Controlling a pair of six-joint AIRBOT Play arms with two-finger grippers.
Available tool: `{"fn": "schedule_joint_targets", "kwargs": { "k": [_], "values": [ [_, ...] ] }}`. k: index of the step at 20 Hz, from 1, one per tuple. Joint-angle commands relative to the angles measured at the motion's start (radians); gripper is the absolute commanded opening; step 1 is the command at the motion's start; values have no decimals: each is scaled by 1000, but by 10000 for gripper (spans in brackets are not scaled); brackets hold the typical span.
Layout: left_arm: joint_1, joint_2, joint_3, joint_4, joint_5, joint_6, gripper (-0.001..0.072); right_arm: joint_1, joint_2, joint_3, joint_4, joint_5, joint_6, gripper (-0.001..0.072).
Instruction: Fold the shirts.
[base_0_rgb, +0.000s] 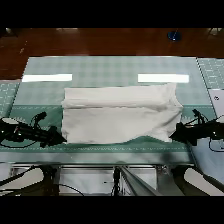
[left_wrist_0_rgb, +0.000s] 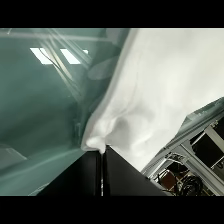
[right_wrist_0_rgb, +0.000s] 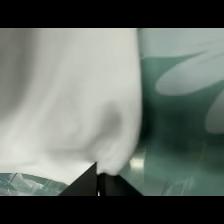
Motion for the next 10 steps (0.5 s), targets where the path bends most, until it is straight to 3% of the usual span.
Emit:
{"fn": "schedule_joint_targets", "kwargs": {
  "k": [1,5,10],
  "values": [
    [0,0,-1,1,60,0,33,75,0,-2,6,-76,53,20],
    [0,3,52,-26,-51,39,33,74,79,40,115,1,-19,19],
    [1,123,290,-259,-153,54,31,74,245,307,148,6,-18,19]
  ]
}}
